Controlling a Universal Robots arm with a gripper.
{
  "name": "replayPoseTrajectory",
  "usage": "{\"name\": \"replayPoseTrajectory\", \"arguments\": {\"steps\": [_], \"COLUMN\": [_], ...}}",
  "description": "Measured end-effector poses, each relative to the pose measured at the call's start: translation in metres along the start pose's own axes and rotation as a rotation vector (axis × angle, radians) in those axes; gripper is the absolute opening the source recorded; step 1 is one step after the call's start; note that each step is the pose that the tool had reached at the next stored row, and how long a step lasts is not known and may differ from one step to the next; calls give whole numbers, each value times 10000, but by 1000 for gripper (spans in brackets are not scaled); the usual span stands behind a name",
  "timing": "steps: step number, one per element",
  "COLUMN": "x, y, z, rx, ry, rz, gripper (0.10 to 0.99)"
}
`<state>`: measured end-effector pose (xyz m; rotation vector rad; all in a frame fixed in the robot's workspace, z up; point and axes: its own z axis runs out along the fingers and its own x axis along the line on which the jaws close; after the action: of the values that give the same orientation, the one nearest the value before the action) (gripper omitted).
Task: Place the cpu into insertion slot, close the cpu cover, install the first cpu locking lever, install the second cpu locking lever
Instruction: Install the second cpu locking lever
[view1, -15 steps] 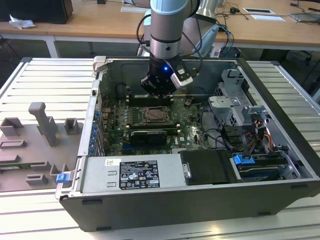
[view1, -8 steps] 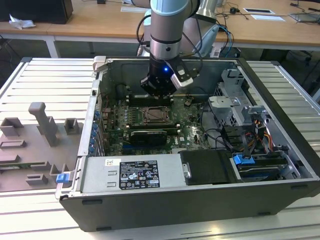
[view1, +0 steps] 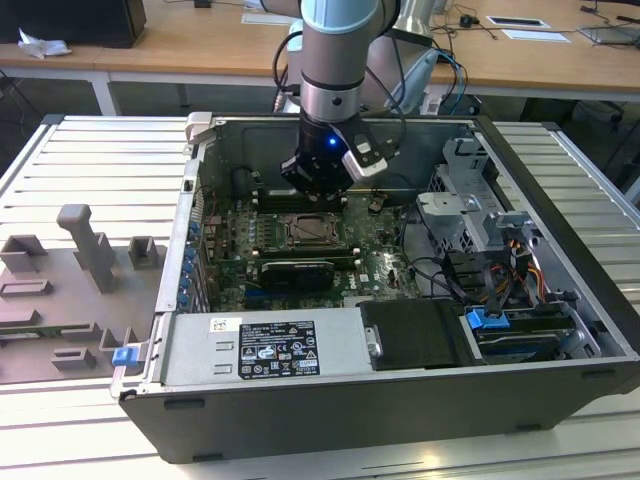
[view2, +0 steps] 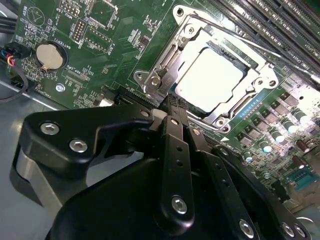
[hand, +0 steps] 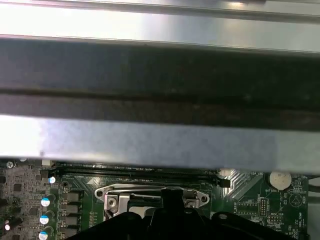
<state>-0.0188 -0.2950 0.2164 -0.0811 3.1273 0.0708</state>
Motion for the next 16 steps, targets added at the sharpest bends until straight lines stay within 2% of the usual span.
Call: {"name": "replayPoseTrajectory", "arguments": {"steps": [9, 12, 14, 16], "x": [4, 2, 0, -2], "y": [-62, -58, -50, -47], "z": [-14, -125, -301, -373], "rx": [-34, -34, -35, -36], "ry": [-1, -1, -1, -2], "rz": [2, 2, 2, -1], "gripper": [106, 106, 106, 106]}}
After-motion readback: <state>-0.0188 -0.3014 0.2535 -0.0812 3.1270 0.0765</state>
